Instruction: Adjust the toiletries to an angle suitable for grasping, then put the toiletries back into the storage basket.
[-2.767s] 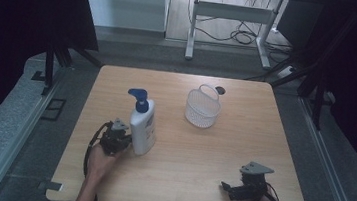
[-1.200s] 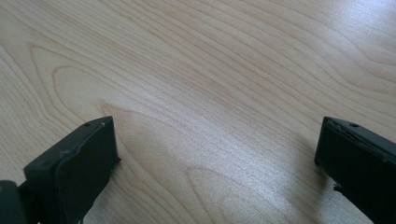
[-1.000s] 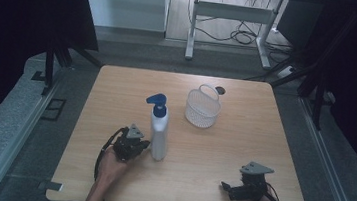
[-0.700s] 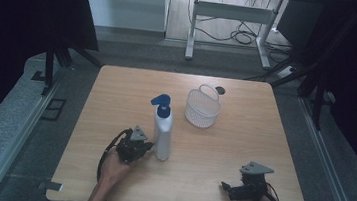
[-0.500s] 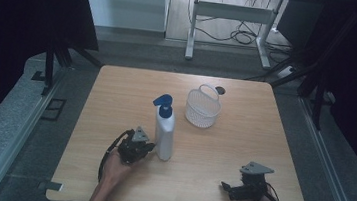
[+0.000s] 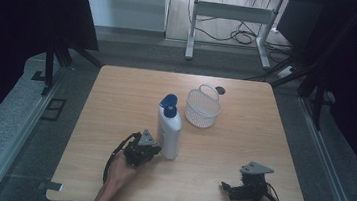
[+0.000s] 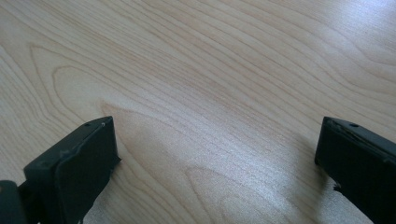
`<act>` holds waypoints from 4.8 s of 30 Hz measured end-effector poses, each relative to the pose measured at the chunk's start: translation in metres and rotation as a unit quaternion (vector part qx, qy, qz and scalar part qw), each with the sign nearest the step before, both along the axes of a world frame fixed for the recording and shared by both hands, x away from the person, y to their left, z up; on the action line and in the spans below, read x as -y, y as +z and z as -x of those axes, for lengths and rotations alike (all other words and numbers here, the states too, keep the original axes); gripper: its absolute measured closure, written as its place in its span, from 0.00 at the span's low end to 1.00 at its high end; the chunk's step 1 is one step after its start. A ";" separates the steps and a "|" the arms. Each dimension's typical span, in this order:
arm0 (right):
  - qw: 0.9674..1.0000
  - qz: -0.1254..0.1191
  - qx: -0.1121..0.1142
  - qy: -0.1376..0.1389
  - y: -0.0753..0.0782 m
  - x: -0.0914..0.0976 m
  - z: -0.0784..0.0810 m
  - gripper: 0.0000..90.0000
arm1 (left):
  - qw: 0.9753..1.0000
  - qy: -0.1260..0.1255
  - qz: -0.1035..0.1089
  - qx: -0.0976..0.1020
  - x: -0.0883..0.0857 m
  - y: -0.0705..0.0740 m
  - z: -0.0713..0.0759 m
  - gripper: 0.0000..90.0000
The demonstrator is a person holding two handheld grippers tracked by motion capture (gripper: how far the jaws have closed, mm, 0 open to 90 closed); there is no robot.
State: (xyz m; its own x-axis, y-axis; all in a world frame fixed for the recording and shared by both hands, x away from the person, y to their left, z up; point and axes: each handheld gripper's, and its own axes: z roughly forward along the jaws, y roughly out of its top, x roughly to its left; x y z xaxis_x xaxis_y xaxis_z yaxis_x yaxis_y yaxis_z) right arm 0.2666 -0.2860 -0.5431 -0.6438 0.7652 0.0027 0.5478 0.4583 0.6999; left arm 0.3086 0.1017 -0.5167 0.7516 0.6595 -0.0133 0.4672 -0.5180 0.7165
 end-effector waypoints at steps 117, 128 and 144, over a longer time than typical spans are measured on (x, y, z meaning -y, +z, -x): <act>1.000 0.000 0.002 0.006 0.000 0.000 0.001 0.00 | 0.998 0.050 -0.031 -0.020 -0.047 -0.023 0.056 0.13; 1.000 0.001 0.002 0.020 0.000 0.001 0.001 0.00 | 0.999 0.045 -0.008 -0.019 -0.052 -0.027 0.055 0.13; 0.999 0.002 0.014 0.038 0.004 -0.003 0.004 0.01 | 0.999 0.046 -0.008 -0.020 -0.052 -0.028 0.055 0.13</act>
State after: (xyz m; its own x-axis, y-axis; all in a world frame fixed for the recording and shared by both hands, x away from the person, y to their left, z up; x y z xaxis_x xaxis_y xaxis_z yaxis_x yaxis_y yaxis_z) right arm 0.2630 -0.2828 -0.5386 -0.6999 0.7140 -0.0182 0.4916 0.5001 0.7129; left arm 0.2536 0.1541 -0.5442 0.6868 0.7261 -0.0310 0.5408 -0.4821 0.6893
